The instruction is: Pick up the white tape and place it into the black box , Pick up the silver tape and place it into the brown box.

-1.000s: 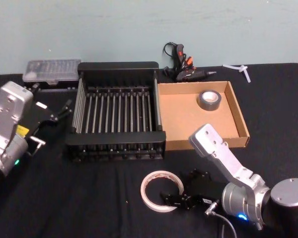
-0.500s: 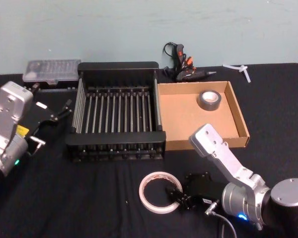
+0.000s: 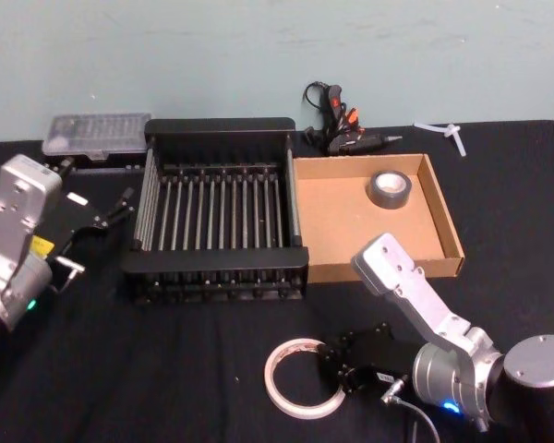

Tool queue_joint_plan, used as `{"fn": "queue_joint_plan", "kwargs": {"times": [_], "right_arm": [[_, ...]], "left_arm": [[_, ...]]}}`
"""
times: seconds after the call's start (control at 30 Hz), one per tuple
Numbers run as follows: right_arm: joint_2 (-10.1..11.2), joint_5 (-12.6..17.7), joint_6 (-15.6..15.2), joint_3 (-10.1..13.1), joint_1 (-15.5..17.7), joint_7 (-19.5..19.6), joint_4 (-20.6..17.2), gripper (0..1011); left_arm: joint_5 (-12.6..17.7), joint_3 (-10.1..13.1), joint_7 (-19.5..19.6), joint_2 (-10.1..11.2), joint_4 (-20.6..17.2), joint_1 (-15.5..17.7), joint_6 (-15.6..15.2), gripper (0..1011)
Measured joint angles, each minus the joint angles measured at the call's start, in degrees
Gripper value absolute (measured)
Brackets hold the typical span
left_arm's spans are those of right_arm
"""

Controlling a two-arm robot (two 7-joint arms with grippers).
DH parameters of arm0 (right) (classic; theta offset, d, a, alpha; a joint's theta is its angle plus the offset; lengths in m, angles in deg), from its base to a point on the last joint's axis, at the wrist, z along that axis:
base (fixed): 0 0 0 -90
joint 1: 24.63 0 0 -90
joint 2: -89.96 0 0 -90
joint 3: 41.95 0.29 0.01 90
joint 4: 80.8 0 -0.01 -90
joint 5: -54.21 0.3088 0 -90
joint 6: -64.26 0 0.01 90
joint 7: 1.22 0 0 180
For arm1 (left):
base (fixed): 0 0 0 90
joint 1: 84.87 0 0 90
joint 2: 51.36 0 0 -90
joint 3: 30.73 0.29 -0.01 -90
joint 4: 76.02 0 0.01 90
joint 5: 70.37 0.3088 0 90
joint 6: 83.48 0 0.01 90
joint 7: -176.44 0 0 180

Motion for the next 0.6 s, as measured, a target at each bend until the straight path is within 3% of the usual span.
{"fn": "queue_joint_plan", "kwargs": {"times": [0.37, 0.6], "right_arm": [[-0.1, 0.2, 0.3, 0.3, 0.1, -0.1, 0.0, 93], [0.2, 1.5, 3.0, 1.4, 0.0, -0.9, -0.6, 93]], "left_arm": [[0.0, 0.0, 0.0, 0.0, 0.0, 0.0, 0.0, 1001], [0.0, 0.0, 0.0, 0.0, 0.0, 0.0, 0.0, 1001]]}}
